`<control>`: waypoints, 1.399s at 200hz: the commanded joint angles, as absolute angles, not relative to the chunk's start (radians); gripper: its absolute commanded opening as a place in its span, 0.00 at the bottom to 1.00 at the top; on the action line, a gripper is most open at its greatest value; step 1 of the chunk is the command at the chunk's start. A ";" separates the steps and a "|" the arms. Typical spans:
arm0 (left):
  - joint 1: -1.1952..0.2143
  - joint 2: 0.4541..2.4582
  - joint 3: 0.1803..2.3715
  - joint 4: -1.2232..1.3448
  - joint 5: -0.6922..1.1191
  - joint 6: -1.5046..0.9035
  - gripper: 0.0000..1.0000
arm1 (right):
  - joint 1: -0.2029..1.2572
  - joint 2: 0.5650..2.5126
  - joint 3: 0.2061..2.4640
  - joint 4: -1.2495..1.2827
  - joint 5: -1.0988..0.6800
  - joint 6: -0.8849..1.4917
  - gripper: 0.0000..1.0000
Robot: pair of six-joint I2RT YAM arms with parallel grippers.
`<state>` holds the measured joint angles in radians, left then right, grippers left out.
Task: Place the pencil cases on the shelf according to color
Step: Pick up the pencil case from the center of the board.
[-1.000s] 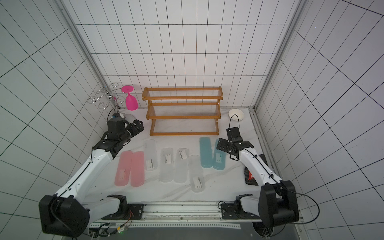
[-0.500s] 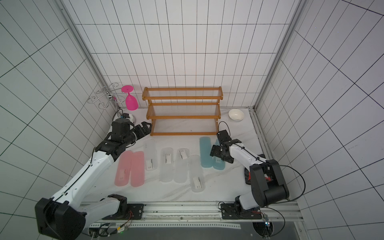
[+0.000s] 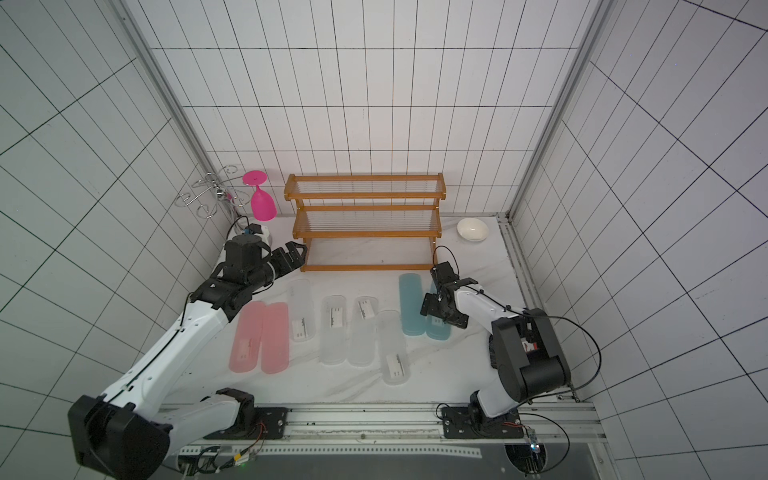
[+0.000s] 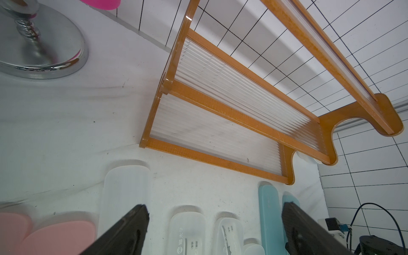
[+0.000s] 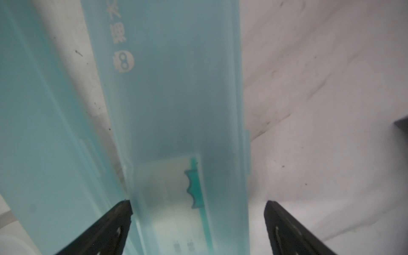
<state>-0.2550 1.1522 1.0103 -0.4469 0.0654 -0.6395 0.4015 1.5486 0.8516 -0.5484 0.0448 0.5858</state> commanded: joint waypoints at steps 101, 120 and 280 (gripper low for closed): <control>-0.291 1.138 1.034 -0.461 0.075 -0.615 0.98 | 0.409 1.450 0.830 -0.729 0.065 0.568 0.98; -0.291 1.137 1.034 -0.460 0.072 -0.612 0.98 | 0.412 1.473 0.821 -0.726 0.047 0.558 0.98; -0.291 1.135 1.027 -0.436 0.061 -0.638 0.98 | 0.448 1.538 0.799 -0.722 0.100 0.566 0.90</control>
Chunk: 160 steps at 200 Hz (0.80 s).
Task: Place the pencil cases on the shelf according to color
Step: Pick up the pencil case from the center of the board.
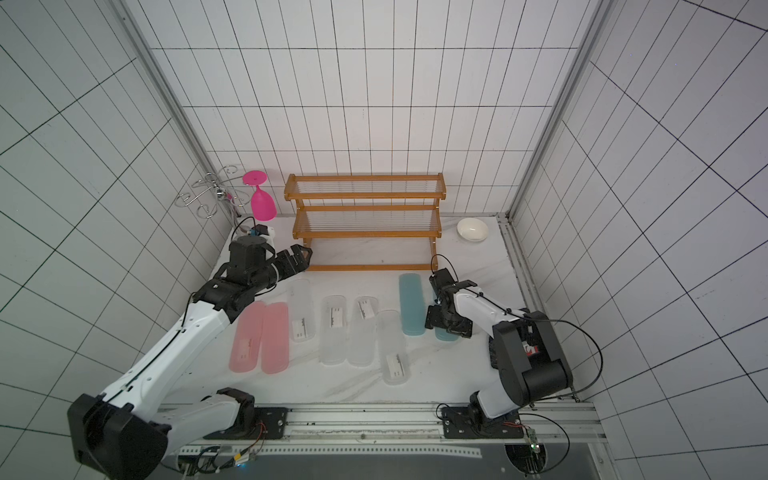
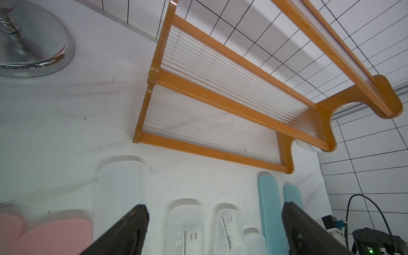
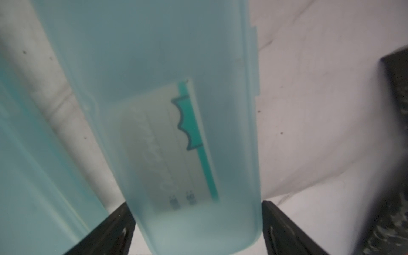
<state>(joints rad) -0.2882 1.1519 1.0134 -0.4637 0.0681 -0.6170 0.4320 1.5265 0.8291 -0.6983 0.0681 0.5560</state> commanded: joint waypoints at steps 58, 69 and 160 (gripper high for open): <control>-0.293 1.114 1.027 -0.416 0.076 -0.675 0.98 | 0.462 1.523 0.777 -0.701 0.099 0.570 0.72; -0.293 1.104 1.030 -0.416 0.068 -0.675 0.98 | 0.465 1.502 0.771 -0.698 0.108 0.571 0.68; -0.293 1.043 1.090 -0.475 0.014 -0.625 0.98 | 0.604 1.260 0.880 -0.868 0.164 0.493 0.58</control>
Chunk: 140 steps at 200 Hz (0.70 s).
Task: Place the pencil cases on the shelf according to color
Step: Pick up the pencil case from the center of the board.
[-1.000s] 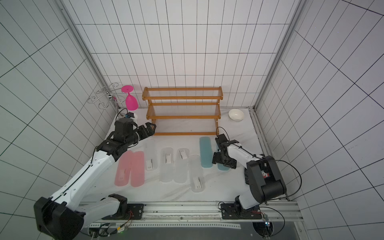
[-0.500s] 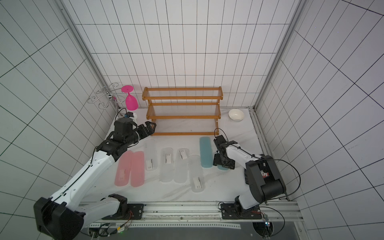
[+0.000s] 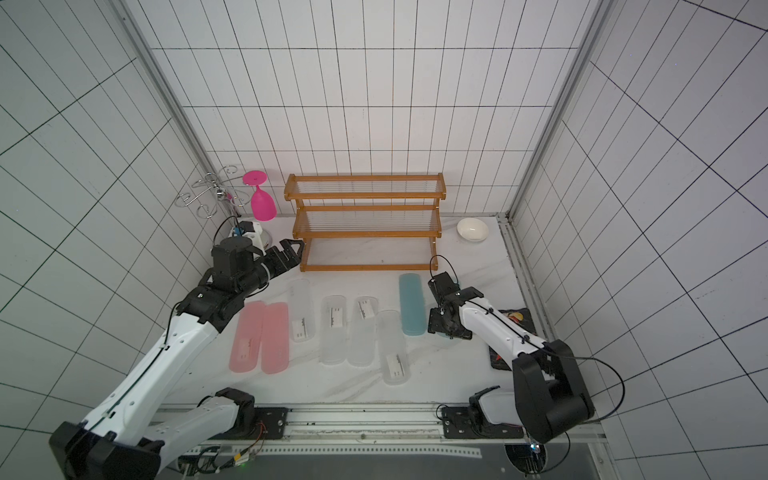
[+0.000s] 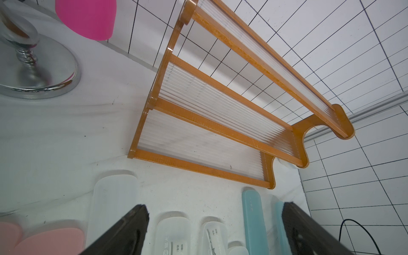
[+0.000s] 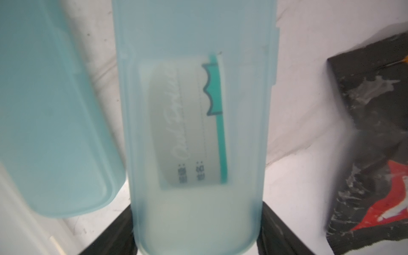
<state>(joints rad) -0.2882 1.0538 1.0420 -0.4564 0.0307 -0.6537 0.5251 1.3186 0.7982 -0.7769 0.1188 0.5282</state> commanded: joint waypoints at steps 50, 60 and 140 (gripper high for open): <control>-0.290 1.087 1.203 -0.486 0.071 -0.608 0.99 | 0.695 1.151 1.044 -0.956 0.141 0.426 0.58; -0.290 1.113 1.238 -0.481 0.100 -0.612 0.98 | 0.695 1.150 1.105 -0.972 0.121 0.404 0.58; -0.290 1.289 1.399 -0.417 0.221 -0.627 0.98 | 0.585 1.434 1.710 -1.082 0.118 0.238 0.57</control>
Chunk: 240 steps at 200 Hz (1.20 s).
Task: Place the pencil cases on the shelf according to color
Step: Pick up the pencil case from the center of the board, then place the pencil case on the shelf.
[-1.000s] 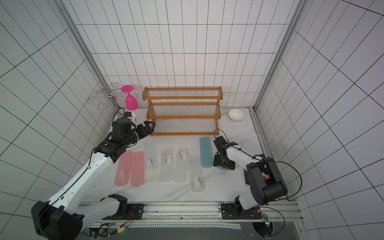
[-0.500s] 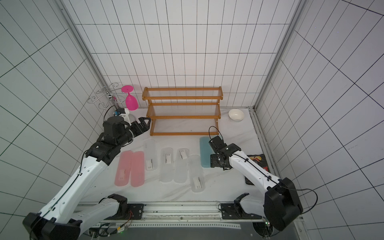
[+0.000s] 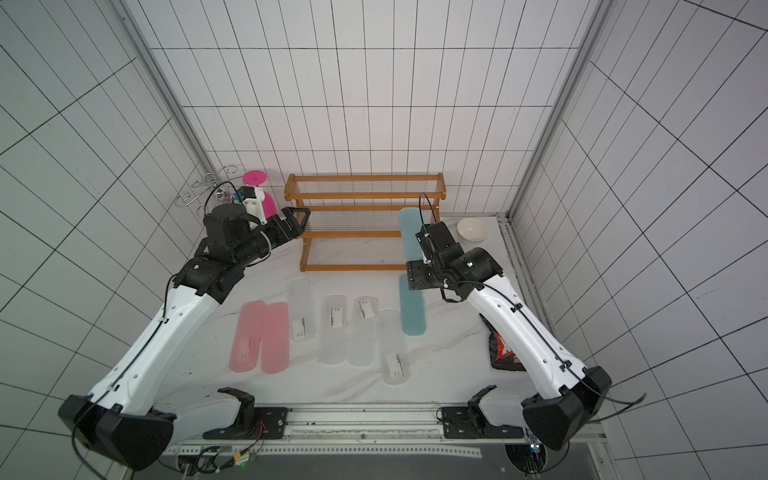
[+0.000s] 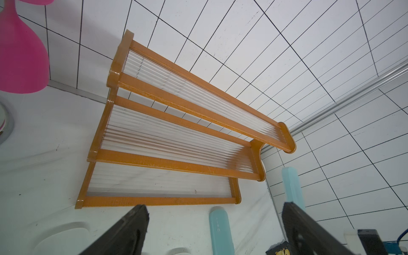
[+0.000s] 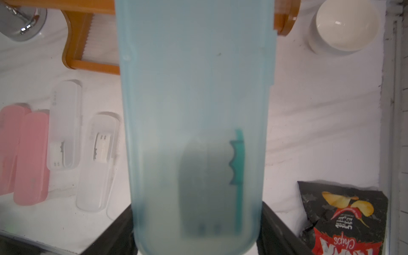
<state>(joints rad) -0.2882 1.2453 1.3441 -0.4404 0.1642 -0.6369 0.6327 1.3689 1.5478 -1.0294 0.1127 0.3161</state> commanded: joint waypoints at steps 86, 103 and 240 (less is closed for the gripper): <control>-0.290 1.370 1.361 -0.379 0.247 -0.584 0.98 | 0.447 1.793 2.277 -1.128 0.107 0.118 0.58; -0.290 1.384 1.352 -0.379 0.246 -0.576 0.98 | 0.421 1.876 2.387 -1.150 0.098 0.123 0.58; -0.264 1.390 1.308 -0.411 0.286 -0.555 0.99 | 0.377 2.092 2.549 -1.141 0.086 0.187 0.74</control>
